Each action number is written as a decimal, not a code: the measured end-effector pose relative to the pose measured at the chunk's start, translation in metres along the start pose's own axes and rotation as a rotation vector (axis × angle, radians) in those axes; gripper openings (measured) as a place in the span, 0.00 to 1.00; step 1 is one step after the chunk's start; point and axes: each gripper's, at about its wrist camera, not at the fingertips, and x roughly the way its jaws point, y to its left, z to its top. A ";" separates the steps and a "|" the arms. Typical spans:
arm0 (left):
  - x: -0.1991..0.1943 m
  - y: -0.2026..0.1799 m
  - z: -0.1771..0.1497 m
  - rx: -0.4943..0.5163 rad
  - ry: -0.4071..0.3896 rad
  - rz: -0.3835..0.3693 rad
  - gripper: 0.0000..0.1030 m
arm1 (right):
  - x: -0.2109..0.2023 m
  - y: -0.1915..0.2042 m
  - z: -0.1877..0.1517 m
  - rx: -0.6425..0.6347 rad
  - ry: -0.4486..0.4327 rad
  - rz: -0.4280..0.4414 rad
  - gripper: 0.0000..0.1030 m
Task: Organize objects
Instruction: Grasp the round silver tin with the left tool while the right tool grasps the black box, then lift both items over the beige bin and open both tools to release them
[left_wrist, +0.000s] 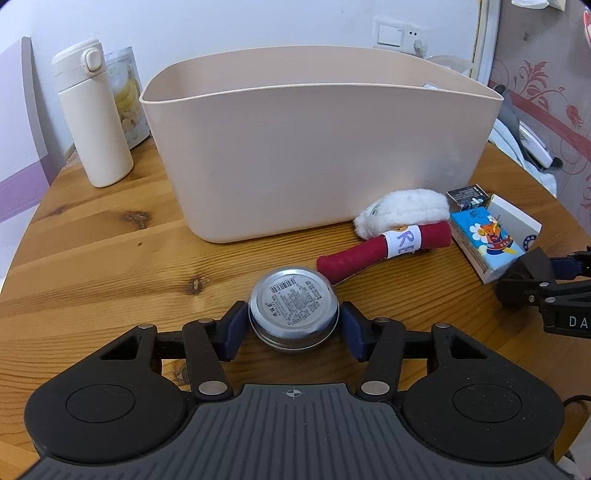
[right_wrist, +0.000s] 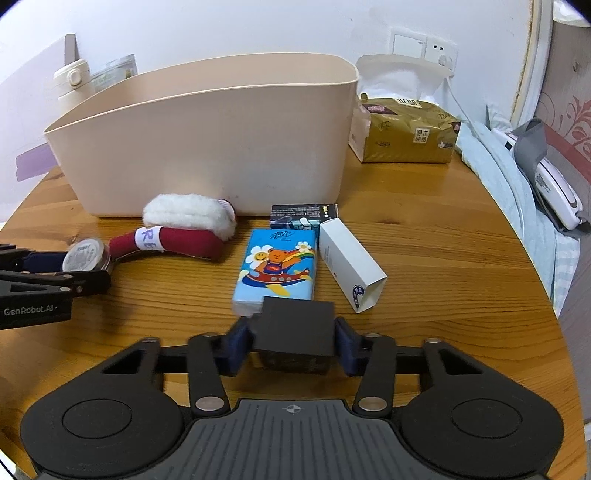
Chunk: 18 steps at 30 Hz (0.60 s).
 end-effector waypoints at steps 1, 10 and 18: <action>0.000 0.000 0.000 0.001 -0.001 0.000 0.54 | 0.000 0.000 0.000 -0.002 0.001 0.003 0.42; -0.005 0.002 -0.004 -0.002 -0.004 -0.007 0.53 | -0.013 -0.001 -0.002 0.018 -0.022 0.024 0.42; -0.016 0.004 -0.008 -0.007 -0.015 -0.008 0.53 | -0.028 -0.002 0.004 0.031 -0.078 0.031 0.42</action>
